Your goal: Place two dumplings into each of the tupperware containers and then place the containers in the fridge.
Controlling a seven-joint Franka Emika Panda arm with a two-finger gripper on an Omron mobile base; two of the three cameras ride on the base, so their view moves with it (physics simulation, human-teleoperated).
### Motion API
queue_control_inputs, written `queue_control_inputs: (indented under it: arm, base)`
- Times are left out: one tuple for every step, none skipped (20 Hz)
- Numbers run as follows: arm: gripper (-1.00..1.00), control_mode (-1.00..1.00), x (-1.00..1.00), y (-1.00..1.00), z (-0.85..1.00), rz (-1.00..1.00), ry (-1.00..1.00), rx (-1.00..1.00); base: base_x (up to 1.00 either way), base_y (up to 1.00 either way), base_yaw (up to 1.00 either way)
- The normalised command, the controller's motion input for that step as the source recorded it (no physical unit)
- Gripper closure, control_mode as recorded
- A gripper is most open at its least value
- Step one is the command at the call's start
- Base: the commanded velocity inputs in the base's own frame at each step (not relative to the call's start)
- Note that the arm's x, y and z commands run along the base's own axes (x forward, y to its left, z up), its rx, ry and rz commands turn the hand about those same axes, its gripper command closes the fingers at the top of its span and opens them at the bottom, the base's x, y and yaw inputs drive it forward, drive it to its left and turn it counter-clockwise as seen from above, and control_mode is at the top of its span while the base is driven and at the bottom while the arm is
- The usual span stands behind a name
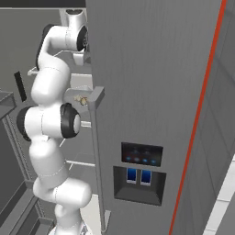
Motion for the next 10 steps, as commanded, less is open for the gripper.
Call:
queue_control_inputs:
  arm:
    - [-1.0, -1.0, 0.0, 0.0, -0.14, 0.0, -0.27, 0.0]
    - [-1.0, -1.0, 0.0, 0.0, -0.21, 0.0, -0.31, 0.0]
    - [-1.0, -1.0, 0.0, 0.0, -0.29, 0.0, -0.3, 0.0]
    - [-1.0, -1.0, 0.0, 0.0, -0.32, 0.0, -0.31, 0.0]
    - [-1.0, -1.0, 0.0, 0.0, -0.35, 0.0, -0.3, 0.0]
    - [-1.0, -1.0, 0.0, 0.0, -0.31, 0.0, -0.32, 0.0]
    - [-1.0, -1.0, 0.0, 0.0, -0.23, 0.0, -0.35, 0.0]
    - [-1.0, -1.0, 0.0, 0.0, 0.0, 0.0, -0.4, 0.0]
    - [-1.0, -1.0, 0.0, 0.0, 0.0, 0.0, -0.37, 0.0]
    - [-1.0, -1.0, -0.11, 0.0, 0.29, 0.0, -0.29, 0.0]
  base:
    - [0.0, 0.0, 0.0]
    - [0.0, 0.0, 0.0]
    - [0.0, 0.0, 0.0]
    - [0.0, 0.0, 0.0]
    - [0.0, 0.0, 0.0]
    - [0.0, 0.0, 0.0]
    - [0.0, 0.0, 0.0]
    - [0.0, 0.0, 0.0]
    - [0.0, 0.0, 0.0]
    - [0.0, 0.0, 0.0]
